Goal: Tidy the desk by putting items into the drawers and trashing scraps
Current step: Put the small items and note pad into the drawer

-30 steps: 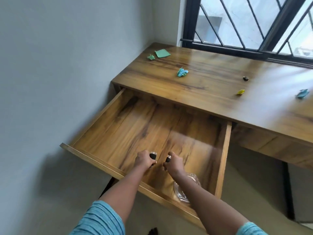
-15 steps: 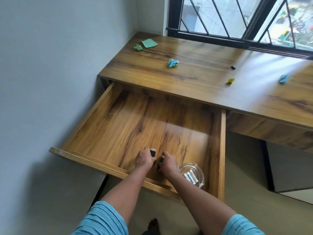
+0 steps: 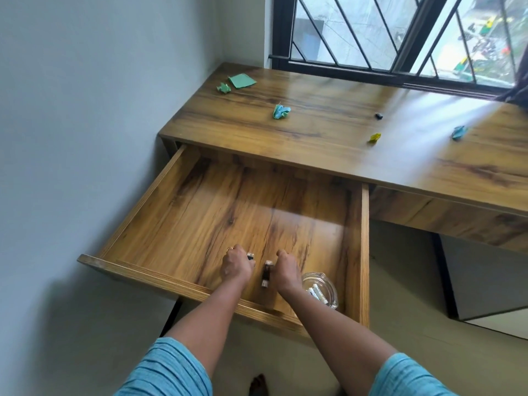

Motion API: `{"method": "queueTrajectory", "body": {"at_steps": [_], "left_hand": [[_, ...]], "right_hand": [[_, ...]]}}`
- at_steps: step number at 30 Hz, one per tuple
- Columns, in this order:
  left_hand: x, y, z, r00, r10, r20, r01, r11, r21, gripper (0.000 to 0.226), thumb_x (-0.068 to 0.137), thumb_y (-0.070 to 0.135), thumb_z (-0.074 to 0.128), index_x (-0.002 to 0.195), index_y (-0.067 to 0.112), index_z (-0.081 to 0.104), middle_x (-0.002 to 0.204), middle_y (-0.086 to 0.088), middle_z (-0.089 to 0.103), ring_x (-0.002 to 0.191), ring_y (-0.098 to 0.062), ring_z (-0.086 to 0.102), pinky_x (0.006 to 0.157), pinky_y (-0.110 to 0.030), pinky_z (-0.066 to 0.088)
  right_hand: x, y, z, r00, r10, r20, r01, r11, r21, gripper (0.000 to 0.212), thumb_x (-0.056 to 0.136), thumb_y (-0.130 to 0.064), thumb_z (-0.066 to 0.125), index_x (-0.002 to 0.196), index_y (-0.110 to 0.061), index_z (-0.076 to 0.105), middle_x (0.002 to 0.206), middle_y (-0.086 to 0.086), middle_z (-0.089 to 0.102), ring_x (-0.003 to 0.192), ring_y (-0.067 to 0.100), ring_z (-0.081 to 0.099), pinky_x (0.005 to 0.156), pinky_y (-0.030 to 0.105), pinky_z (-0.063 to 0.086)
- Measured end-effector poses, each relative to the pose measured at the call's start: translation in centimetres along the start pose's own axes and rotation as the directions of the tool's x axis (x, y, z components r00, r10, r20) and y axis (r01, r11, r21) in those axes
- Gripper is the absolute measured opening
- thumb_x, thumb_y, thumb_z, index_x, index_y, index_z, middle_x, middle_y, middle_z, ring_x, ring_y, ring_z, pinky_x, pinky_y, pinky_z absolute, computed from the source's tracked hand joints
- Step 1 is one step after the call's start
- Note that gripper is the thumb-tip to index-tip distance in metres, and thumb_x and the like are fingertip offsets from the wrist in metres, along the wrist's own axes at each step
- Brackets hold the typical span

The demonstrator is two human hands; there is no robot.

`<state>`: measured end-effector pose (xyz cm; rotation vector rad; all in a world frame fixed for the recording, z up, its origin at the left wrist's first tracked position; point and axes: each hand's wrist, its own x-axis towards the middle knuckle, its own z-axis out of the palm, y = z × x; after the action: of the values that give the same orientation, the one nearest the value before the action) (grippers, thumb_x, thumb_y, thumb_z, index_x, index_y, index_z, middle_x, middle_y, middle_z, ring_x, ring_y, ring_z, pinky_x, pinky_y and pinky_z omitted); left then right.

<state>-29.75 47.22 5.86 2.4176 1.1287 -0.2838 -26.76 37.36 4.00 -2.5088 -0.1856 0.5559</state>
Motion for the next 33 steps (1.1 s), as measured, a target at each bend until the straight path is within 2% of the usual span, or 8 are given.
{"method": "queueTrajectory", "body": {"at_steps": [4, 8, 10, 13, 15, 21, 26, 33], "left_hand": [[-0.8, 1.8, -0.4, 0.995, 0.019, -0.096, -0.016, 0.999, 0.033, 0.026, 0.092, 0.025, 0.057, 0.114, 0.013, 0.057, 0.106, -0.005, 0.062, 0.077, -0.013, 0.049, 0.061, -0.023, 0.040], [-1.9, 5.9, -0.4, 0.992, 0.068, -0.108, -0.068, 0.998, -0.005, 0.028, 0.093, 0.025, 0.054, 0.118, 0.013, 0.056, 0.114, -0.006, 0.060, 0.096, -0.019, 0.060, 0.072, -0.027, 0.050], [-2.4, 8.5, -0.1, 0.987, 0.108, -0.119, -0.111, 0.994, -0.020, 0.029, 0.093, 0.028, 0.053, 0.119, 0.013, 0.056, 0.118, -0.007, 0.059, 0.105, -0.022, 0.059, 0.079, -0.029, 0.050], [-3.4, 13.2, 0.7, 0.975, 0.161, -0.151, -0.169, 0.984, -0.048, 0.032, 0.092, 0.030, 0.054, 0.120, 0.014, 0.057, 0.121, -0.007, 0.060, 0.110, -0.024, 0.059, 0.085, -0.031, 0.051], [-4.1, 16.6, 1.3, 0.969, 0.185, -0.162, -0.197, 0.978, -0.062, 0.032, 0.091, 0.030, 0.054, 0.119, 0.014, 0.058, 0.122, -0.008, 0.059, 0.113, -0.025, 0.057, 0.090, -0.034, 0.051], [-5.9, 26.3, 3.3, 0.944, 0.253, -0.213, -0.277, 0.957, -0.091, 0.031, 0.090, 0.026, 0.052, 0.118, 0.014, 0.060, 0.122, -0.009, 0.058, 0.115, -0.024, 0.056, 0.092, -0.032, 0.048], [-6.6, 31.9, 4.3, 0.923, 0.305, -0.232, -0.337, 0.935, -0.111, 0.030, 0.090, 0.024, 0.051, 0.116, 0.014, 0.061, 0.122, -0.009, 0.057, 0.117, -0.025, 0.053, 0.095, -0.032, 0.046], [-5.1, 37.2, 3.8, 0.876, 0.371, -0.307, -0.414, 0.907, -0.084, 0.033, 0.092, 0.022, 0.050, 0.122, 0.012, 0.059, 0.123, -0.008, 0.059, 0.116, -0.023, 0.055, 0.094, -0.031, 0.048]], "right_hand": [[0.4, 0.3, -2.9, 0.994, 0.001, -0.113, 0.009, 0.996, 0.090, 0.023, 0.091, -0.010, 0.056, 0.113, -0.009, 0.056, 0.111, 0.009, 0.059, 0.088, 0.018, 0.056, 0.075, 0.026, 0.050], [0.9, 1.5, -6.8, 0.981, -0.048, -0.189, 0.069, 0.992, 0.106, 0.025, 0.093, -0.011, 0.053, 0.117, -0.008, 0.056, 0.114, 0.009, 0.058, 0.090, 0.017, 0.054, 0.073, 0.021, 0.041], [1.4, 2.5, -9.0, 0.973, -0.082, -0.215, 0.105, 0.990, 0.097, 0.021, 0.094, -0.011, 0.050, 0.113, -0.009, 0.058, 0.112, 0.009, 0.058, 0.085, 0.014, 0.051, 0.073, 0.023, 0.044], [2.3, 4.7, -13.3, 0.960, -0.093, -0.265, 0.126, 0.986, 0.108, 0.022, 0.093, -0.011, 0.047, 0.112, -0.007, 0.059, 0.111, 0.009, 0.058, 0.094, 0.022, 0.058, 0.080, 0.029, 0.050], [3.0, 6.5, -16.2, 0.950, -0.098, -0.297, 0.129, 0.988, 0.086, 0.022, 0.093, -0.009, 0.046, 0.111, -0.005, 0.060, 0.109, 0.011, 0.059, 0.095, 0.025, 0.059, 0.079, 0.029, 0.049], [5.9, 13.0, -25.1, 0.926, -0.080, -0.368, 0.122, 0.988, 0.091, 0.018, 0.092, -0.010, 0.049, 0.102, -0.003, 0.062, 0.105, 0.012, 0.058, 0.094, 0.029, 0.061, 0.075, 0.029, 0.046], [8.5, 17.2, -30.6, 0.903, -0.059, -0.425, 0.092, 0.994, 0.058, 0.025, 0.091, -0.011, 0.054, 0.113, -0.002, 0.060, 0.114, 0.015, 0.059, 0.106, 0.029, 0.059, 0.090, 0.031, 0.046], [13.3, 18.3, -34.5, 0.888, -0.102, -0.449, 0.135, 0.990, 0.041, 0.027, 0.091, -0.005, 0.051, 0.115, 0.000, 0.060, 0.115, 0.018, 0.059, 0.104, 0.028, 0.060, 0.086, 0.027, 0.048]]}}
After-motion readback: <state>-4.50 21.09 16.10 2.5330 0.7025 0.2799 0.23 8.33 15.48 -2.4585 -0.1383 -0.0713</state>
